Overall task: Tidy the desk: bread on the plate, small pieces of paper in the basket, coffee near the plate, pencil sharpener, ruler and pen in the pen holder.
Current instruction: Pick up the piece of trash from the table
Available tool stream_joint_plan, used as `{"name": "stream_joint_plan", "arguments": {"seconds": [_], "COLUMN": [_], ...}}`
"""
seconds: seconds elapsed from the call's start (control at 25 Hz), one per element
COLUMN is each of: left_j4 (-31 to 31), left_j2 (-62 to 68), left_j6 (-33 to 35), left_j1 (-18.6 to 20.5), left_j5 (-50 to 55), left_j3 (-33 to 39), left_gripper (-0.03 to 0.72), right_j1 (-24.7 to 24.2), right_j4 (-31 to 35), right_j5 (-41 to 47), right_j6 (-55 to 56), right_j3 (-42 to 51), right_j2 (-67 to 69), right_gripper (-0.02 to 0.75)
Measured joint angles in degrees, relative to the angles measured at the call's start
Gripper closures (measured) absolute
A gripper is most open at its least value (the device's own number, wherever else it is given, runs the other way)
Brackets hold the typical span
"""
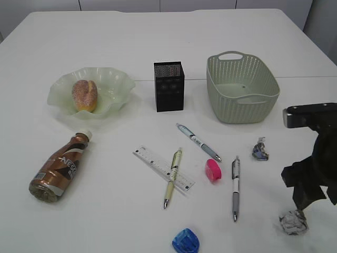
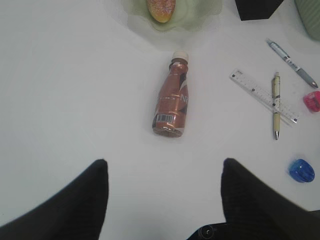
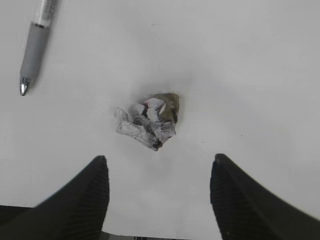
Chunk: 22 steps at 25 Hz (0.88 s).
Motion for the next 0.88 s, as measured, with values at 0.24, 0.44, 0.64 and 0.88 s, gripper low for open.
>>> {"name": "stream_joint_plan", "arguments": {"seconds": [0.24,0.44,0.64,0.88], "left_j4": [0.0,0.0,0.0,0.0], "left_j2": [0.0,0.0,0.0,0.0], "left_j6": [0.0,0.0,0.0,0.0], "left_j1": [0.0,0.0,0.0,0.0], "left_j5": [0.0,0.0,0.0,0.0], "left_j3": [0.0,0.0,0.0,0.0], "left_gripper": [0.182,0.182,0.182,0.182], "right_j1": [0.4,0.4,0.4,0.4], "right_j4": [-0.5,-0.5,-0.5,0.1], "right_j5": [0.7,-1.0,-1.2,-3.1], "right_j6": [1.1,1.4,1.5,1.5], "right_j3": [-0.2,-0.2,-0.2,-0.2], "right_j2": [5.1,6.3,8.3,8.6], "right_gripper": [0.239,0.239,0.239,0.239]}}
